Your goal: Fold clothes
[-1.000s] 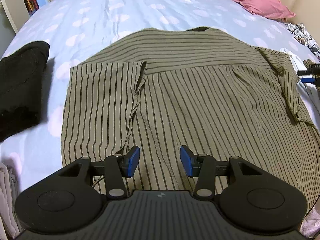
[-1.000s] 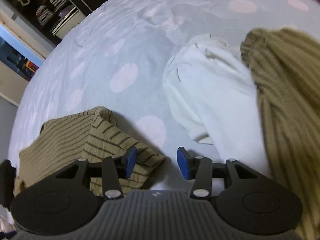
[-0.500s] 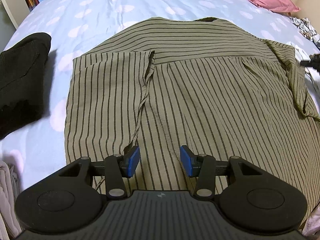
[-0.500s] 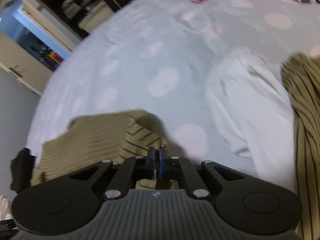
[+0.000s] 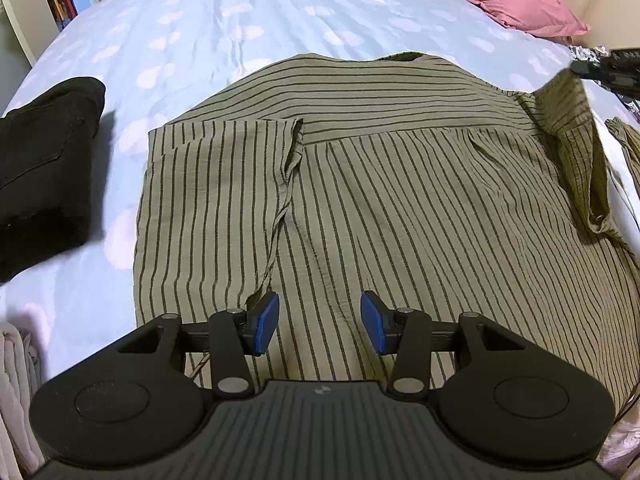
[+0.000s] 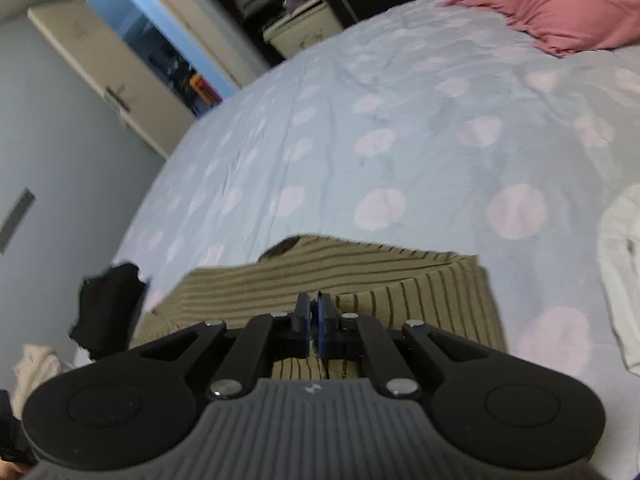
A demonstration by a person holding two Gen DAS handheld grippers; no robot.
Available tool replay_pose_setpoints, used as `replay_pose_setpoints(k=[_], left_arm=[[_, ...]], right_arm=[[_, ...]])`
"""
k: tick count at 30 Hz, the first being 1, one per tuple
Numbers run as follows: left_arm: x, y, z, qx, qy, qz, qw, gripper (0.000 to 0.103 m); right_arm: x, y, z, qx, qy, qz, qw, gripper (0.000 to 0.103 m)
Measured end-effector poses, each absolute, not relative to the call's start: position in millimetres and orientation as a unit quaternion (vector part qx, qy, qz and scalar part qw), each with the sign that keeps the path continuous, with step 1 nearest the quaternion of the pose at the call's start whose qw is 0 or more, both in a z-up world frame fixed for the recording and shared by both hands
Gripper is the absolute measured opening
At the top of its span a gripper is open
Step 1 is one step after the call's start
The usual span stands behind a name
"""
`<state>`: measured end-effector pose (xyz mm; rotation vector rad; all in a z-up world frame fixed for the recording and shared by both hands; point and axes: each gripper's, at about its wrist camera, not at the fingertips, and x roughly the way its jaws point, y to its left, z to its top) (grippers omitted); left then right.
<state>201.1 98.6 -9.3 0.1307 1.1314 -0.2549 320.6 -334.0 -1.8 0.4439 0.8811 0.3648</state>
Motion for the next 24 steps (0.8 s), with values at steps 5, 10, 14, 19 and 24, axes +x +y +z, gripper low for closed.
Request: replay_pose_setpoints(k=[5, 10, 14, 19, 24], left_arm=[[200, 105, -7, 0.059, 0.535, -0.114, 0.835, 0.043], [198, 112, -6, 0.057, 0.534, -0.112, 0.836, 0.043], [198, 115, -10, 0.062, 0.54, -0.109, 0.832, 0.043], [200, 117, -11, 0.058, 0.541, -0.108, 0.832, 0.043], [202, 110, -13, 0.062, 0.543, -0.114, 0.83, 0.043]], right_arm=[[334, -313, -18, 0.183, 0.444, 0.173, 0.86, 0.036], [339, -334, -18, 0.179, 0.423, 0.121, 0.88, 0.035], [343, -357, -34, 0.154, 0.431, 0.037, 0.888, 0.02], [361, -366, -53, 0.118, 0.446, -0.013, 0.887, 0.02], [397, -349, -65, 0.076, 0.481, -0.037, 0.873, 0.025]])
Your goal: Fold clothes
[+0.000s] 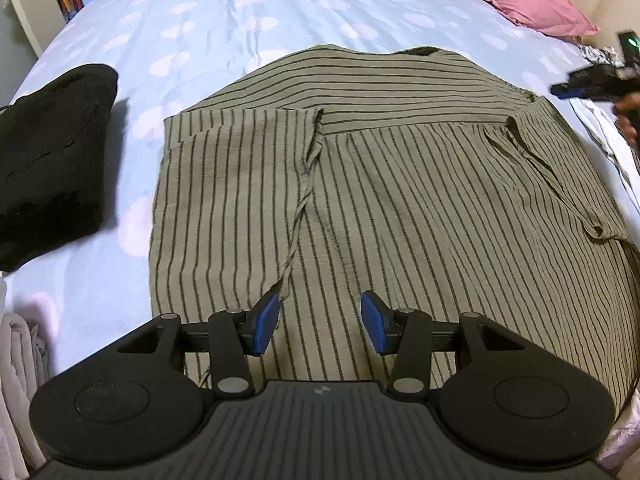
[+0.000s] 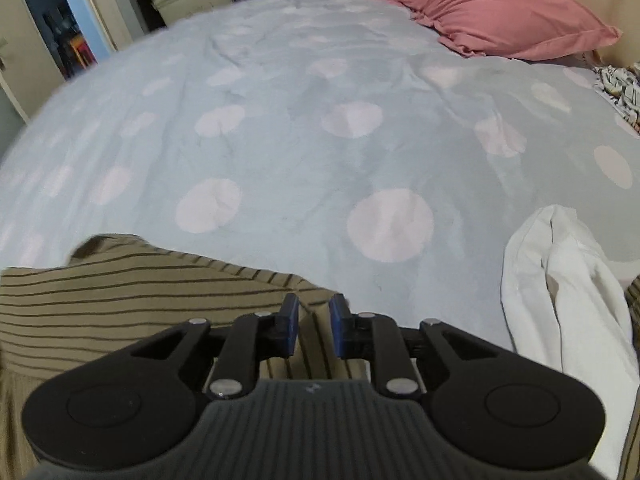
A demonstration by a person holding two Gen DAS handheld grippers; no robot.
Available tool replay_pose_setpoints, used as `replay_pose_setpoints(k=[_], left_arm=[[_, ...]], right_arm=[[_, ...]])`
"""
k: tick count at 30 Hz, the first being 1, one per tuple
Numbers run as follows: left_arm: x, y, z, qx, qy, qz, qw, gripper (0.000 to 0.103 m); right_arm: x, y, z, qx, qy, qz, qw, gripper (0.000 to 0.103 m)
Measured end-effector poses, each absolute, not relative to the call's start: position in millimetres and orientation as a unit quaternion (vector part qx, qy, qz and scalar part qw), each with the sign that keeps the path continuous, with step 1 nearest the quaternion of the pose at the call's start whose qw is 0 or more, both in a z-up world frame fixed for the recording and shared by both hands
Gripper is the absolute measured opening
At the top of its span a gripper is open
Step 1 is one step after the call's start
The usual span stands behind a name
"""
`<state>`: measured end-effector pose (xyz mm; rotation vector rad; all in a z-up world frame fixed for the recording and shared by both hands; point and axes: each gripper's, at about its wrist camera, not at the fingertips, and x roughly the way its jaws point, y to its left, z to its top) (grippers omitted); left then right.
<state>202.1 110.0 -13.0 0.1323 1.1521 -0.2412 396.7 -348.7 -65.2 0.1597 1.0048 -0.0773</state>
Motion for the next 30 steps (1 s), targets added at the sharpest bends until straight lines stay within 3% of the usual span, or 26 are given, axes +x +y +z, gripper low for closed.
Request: replay_pose_setpoints(k=[3, 4, 7, 12, 15, 17, 30], left_arm=[[203, 108, -15, 0.063, 0.545, -0.119, 0.827, 0.043], [203, 108, -15, 0.064, 0.547, -0.121, 0.826, 0.043], [204, 108, -16, 0.068, 0.549, -0.121, 0.824, 0.043], [205, 108, -13, 0.066, 0.546, -0.121, 0.826, 0.043], [206, 107, -12, 0.067, 0.544, -0.122, 0.828, 0.044], [206, 105, -12, 0.069, 0.544, -0.122, 0.827, 0.044], [204, 99, -4, 0.064, 0.533, -0.118, 0.836, 0.044]], right_arm=[[415, -337, -76, 0.04, 0.516, -0.057, 0.854, 0.034], [420, -333, -80, 0.028, 0.529, -0.063, 0.846, 0.033], [430, -325, -92, -0.005, 0.552, -0.059, 0.832, 0.004], [437, -318, -98, -0.083, 0.512, -0.077, 0.851, 0.003], [438, -319, -100, -0.101, 0.483, -0.074, 0.866, 0.011], [438, -320, -94, -0.111, 0.472, -0.081, 0.871, 0.03], [365, -323, -43, 0.01, 0.463, 0.009, 0.886, 0.03]])
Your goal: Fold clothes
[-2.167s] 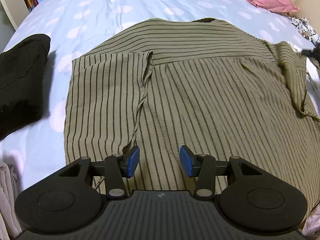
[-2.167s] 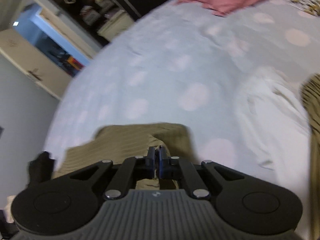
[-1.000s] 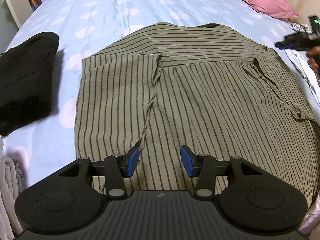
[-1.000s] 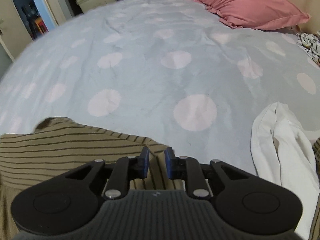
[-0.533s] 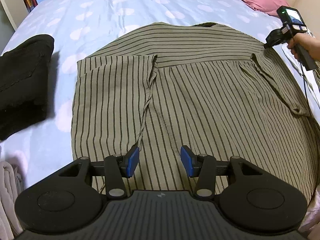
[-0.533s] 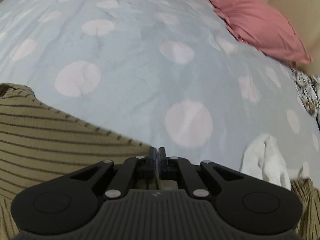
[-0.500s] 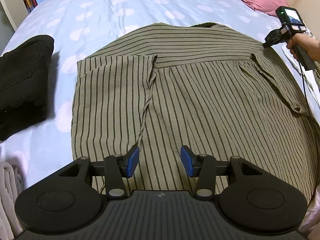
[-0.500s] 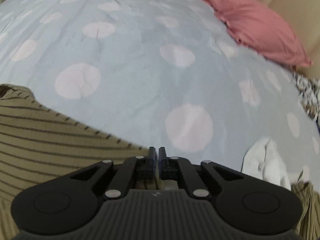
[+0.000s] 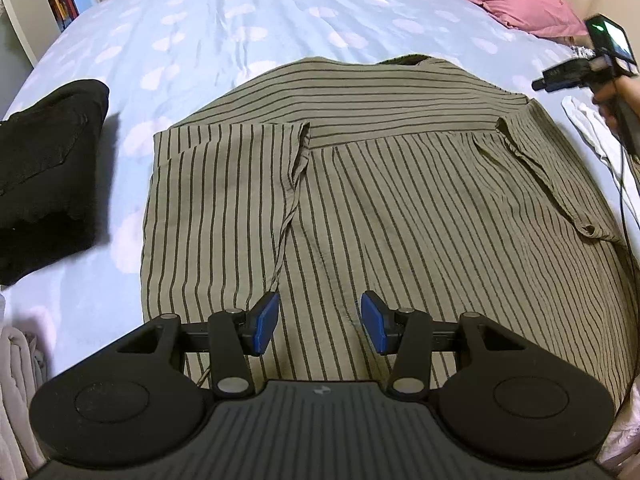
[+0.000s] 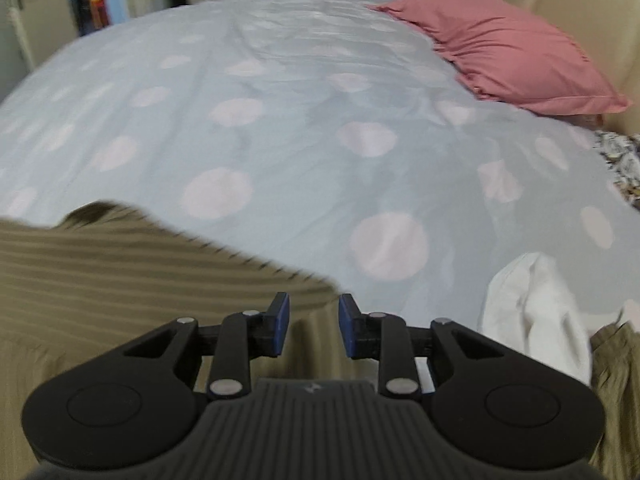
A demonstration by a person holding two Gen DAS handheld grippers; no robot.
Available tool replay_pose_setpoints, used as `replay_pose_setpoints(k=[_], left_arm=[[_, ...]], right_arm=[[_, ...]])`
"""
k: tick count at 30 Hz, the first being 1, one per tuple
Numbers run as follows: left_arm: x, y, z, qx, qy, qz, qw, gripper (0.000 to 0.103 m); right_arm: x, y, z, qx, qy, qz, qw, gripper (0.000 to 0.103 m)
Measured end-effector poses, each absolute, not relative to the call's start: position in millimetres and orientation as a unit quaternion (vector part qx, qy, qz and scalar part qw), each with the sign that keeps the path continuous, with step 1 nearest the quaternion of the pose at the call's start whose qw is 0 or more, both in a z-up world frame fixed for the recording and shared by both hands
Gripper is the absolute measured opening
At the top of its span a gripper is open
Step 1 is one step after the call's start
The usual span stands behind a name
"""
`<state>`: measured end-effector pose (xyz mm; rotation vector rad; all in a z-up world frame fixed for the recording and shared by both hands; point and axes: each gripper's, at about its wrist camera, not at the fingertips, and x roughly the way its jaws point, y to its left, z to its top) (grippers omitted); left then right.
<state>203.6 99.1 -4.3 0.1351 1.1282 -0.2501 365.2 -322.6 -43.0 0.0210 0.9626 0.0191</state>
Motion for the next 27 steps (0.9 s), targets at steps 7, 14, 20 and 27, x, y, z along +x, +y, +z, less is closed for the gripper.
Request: replay_pose_setpoints(k=[7, 14, 20, 27], left_arm=[[198, 95, -3, 0.066, 0.53, -0.118, 0.837, 0.044], [195, 92, 3, 0.066, 0.523, -0.125, 0.841, 0.044], [195, 94, 5, 0.066, 0.52, -0.125, 0.842, 0.044], [196, 98, 1, 0.068, 0.525, -0.117, 0.84, 0.044]], right_arm=[[334, -269, -58, 0.041, 0.487, 0.1, 0.867, 0.035], [335, -241, -87, -0.03, 0.507, 0.088, 0.857, 0.035], [341, -254, -78, 0.024, 0.5, 0.105, 0.86, 0.002], [361, -247, -76, 0.04, 0.505, 0.098, 0.857, 0.009]])
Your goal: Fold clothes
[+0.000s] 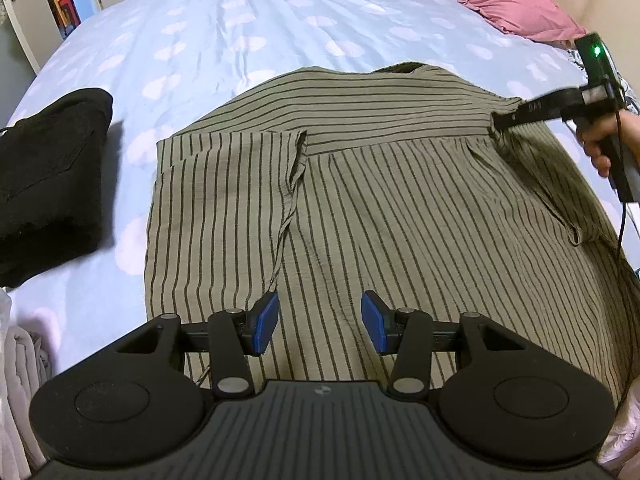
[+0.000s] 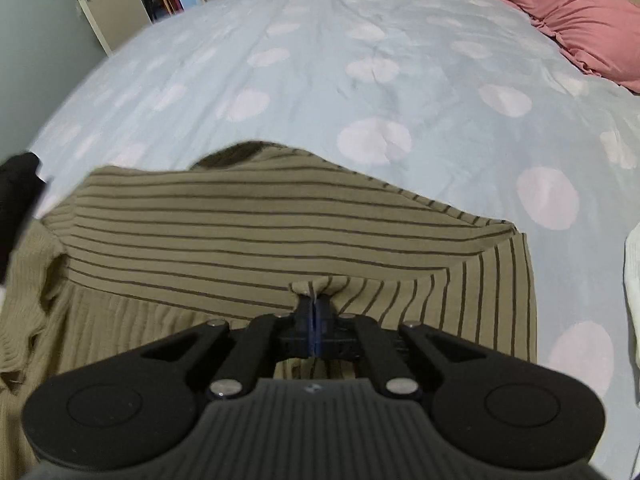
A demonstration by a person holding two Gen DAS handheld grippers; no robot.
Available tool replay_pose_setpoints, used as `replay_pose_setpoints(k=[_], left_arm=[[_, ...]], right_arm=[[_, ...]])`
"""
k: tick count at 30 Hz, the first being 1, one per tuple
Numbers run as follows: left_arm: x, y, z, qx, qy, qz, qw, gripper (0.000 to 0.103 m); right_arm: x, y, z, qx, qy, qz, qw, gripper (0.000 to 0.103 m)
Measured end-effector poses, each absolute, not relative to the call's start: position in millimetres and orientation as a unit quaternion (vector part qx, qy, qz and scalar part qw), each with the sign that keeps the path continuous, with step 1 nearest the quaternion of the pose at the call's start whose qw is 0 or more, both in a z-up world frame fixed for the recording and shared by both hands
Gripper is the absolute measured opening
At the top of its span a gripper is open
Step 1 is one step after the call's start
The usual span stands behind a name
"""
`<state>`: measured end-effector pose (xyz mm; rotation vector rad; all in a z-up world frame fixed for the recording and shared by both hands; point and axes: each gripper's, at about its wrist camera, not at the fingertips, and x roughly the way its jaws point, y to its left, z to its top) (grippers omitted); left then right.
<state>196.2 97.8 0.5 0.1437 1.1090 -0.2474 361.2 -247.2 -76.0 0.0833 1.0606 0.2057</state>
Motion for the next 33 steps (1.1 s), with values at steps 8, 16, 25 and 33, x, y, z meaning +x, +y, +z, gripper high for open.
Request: replay_pose_setpoints(k=[8, 16, 25, 33], left_arm=[[195, 98, 2, 0.068, 0.525, -0.125, 0.839, 0.044], [198, 98, -3, 0.073, 0.533, -0.12, 0.834, 0.044], [197, 97, 0, 0.074, 0.531, -0.126, 0.835, 0.044], [198, 93, 0, 0.077, 0.532, -0.126, 0.834, 0.044]], right_arm=[[370, -264, -54, 0.085, 0.488, 0.092, 0.864, 0.039], [365, -230, -84, -0.008, 0.525, 0.079, 0.848, 0.033], [370, -263, -67, 0.128, 0.481, 0.121, 0.859, 0.008], [357, -266, -57, 0.087, 0.482, 0.112, 0.865, 0.04]])
